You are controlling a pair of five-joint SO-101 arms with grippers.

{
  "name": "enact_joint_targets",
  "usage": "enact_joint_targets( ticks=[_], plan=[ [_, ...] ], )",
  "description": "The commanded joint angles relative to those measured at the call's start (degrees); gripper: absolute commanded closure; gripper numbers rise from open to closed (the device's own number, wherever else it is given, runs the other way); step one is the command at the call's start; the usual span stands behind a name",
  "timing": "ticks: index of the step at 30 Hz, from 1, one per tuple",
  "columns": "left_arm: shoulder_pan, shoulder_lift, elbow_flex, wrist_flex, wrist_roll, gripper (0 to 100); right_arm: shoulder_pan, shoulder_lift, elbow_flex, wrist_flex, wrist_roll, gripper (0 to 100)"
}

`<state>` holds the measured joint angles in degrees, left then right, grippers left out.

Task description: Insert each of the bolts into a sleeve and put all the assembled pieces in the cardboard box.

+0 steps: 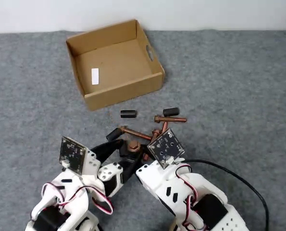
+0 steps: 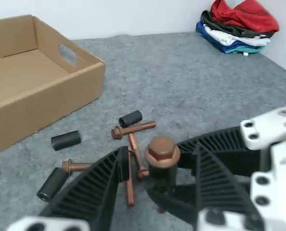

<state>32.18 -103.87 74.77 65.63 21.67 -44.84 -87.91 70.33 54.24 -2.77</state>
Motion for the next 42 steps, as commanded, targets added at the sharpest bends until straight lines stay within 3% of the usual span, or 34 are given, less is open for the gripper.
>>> enact_joint_targets(
  ticks=[1, 8, 13, 18, 23, 27, 31, 42],
  plan=[
    [0.26, -0.09, -3.91, 1.93, -0.88, 76, 1.36, -0.75, -3.69, -2.07, 0.44, 99.1],
    [-6.15, -0.09, -7.69, 1.67, -2.11, 77, 1.45, -0.66, -3.6, -1.8, 0.18, 99.1],
    [-16.09, -0.18, -6.99, 0.53, -3.52, 99, 4.7, -0.04, -3.6, -2.07, -2.2, 99.1],
    [-25.76, -0.26, 2.42, -0.09, -8.35, 100, 13.41, 3.21, -5.1, -1.8, -5.8, 99.1],
    [-32.62, -0.26, 14.37, -3.6, -13.27, 100, 16.84, 17.45, -15.03, -2.24, -8.26, 99.1],
    [-34.73, -0.26, 21.76, -9.41, -18.9, 100, 17.98, 31.16, -25.14, -6.46, -8.09, 99.1],
    [-34.55, -0.26, 21.67, -11.34, -19.6, 100, 19.82, 44.44, -34.2, -14.9, -7.91, 99.1],
    [-34.99, -0.18, 21.67, -3.25, -19.43, 100, 22.55, 79.16, -57.49, -32.48, -7.91, 99.1]
  ],
)
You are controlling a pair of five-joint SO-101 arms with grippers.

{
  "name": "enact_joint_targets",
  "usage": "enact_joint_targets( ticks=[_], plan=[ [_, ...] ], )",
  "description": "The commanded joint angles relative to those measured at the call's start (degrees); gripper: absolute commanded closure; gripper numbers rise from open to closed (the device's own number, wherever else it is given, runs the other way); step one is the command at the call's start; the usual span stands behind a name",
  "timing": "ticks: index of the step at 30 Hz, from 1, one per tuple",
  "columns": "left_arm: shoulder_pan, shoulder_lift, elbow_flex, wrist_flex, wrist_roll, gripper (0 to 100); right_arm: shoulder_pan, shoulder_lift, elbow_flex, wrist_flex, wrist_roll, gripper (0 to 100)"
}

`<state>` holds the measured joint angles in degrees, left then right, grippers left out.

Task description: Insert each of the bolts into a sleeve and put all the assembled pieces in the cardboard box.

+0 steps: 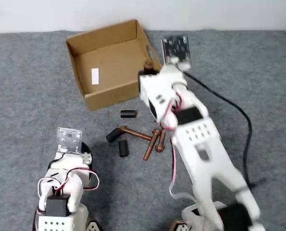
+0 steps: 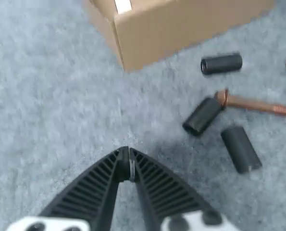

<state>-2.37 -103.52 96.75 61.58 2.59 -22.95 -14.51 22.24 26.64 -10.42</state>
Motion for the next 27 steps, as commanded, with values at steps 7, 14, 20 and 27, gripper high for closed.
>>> enact_joint_targets(
  ticks=[7, 14, 20, 27],
  plan=[
    [-0.09, -0.53, -0.31, 0.88, -0.35, 100, 0.4, 25.19, -26.81, -8.75, -0.26, 99.1],
    [-0.09, -0.53, -0.31, 1.05, -0.35, 100, 0.31, 38.64, -36.04, -6.02, 2.46, 99.1],
    [-0.09, -0.53, -0.31, 1.05, -0.35, 100, -0.92, 43.74, -36.48, -1.01, 3.16, 99.1],
    [-0.09, -0.53, -0.31, 1.05, -0.35, 100, -1.01, 44.44, -36.66, 5.76, 5.71, 84.0]
  ],
)
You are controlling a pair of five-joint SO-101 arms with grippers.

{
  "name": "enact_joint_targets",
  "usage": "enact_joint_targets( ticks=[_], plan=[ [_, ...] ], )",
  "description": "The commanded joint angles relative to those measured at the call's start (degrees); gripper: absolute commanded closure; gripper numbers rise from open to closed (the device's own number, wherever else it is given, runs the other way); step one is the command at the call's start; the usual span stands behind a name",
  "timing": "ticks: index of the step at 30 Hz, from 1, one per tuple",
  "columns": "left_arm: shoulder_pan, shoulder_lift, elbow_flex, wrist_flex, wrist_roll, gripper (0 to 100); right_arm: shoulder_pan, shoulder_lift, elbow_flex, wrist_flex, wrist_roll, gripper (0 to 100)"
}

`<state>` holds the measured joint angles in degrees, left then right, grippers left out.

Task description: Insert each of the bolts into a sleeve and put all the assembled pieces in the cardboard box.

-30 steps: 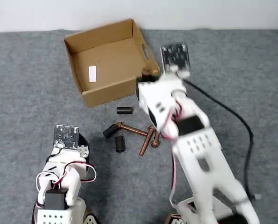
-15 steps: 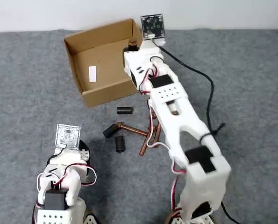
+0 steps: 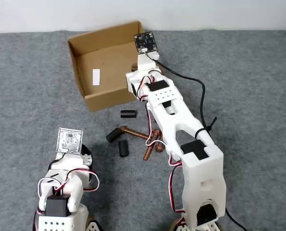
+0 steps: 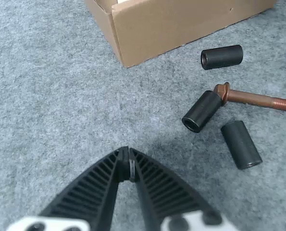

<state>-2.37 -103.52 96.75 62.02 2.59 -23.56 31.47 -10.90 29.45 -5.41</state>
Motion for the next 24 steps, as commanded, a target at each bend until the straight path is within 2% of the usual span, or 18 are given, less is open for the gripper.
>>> enact_joint_targets(
  ticks=[1, 3, 6, 12, 18, 24],
  plan=[
    [-0.09, -0.53, -0.31, 0.62, -0.35, 100, -0.4, -1.98, -4.13, 4.53, 0.62, 80.4],
    [-0.09, -0.53, -0.31, 0.62, -0.35, 100, -0.75, -2.77, -5.89, 7.96, 0.62, 78.3],
    [-0.09, -0.53, -0.31, 0.53, -0.35, 100, -1.36, -4.26, -8.97, 12.18, 0.62, 81.7],
    [-0.35, -0.53, -0.31, 0.53, -0.35, 100, -2.77, -8.92, -13.71, 18.33, 0.88, 98.7],
    [-0.35, -0.53, -0.31, 0.53, -0.35, 100, -4.53, -15.25, -14.07, 29.67, 1.05, 97.4],
    [-0.35, -0.53, -0.31, 0.53, -0.35, 100, -5.67, -18.95, -14.15, 43.03, 12.84, 97.4]
  ],
)
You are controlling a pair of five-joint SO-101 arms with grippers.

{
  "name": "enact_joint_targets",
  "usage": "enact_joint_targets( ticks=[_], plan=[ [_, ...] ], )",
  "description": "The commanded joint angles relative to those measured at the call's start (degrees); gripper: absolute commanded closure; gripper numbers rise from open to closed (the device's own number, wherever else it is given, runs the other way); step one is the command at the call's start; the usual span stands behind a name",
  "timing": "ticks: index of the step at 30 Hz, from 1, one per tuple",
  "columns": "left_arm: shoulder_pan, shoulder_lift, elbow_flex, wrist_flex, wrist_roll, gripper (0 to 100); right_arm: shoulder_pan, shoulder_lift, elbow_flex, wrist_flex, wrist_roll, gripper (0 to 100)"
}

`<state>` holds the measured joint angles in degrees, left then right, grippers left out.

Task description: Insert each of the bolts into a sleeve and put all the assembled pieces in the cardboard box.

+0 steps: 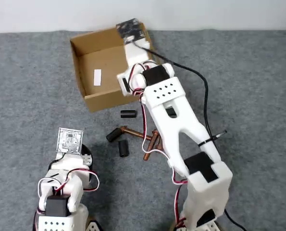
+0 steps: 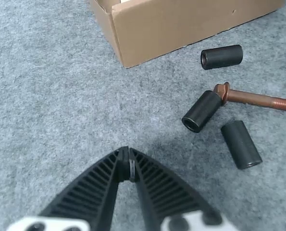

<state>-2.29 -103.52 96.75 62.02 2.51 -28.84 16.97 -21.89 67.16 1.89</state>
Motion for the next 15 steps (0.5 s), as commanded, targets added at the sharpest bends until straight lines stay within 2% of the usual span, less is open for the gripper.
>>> enact_joint_targets(
  ticks=[1, 9, 15],
  plan=[
    [-0.44, -0.53, -0.31, 0.53, -0.26, 100, -0.57, -4.53, -3.16, 7.08, 7.47, 97.4],
    [-0.44, -0.53, -0.31, 0.53, -0.26, 100, -0.92, 0.84, -3.16, 10.42, 18.99, 96.3],
    [-0.44, -0.53, -0.31, 0.53, -0.26, 100, -1.45, 6.02, -3.25, 10.86, 25.32, 80.3]
  ],
)
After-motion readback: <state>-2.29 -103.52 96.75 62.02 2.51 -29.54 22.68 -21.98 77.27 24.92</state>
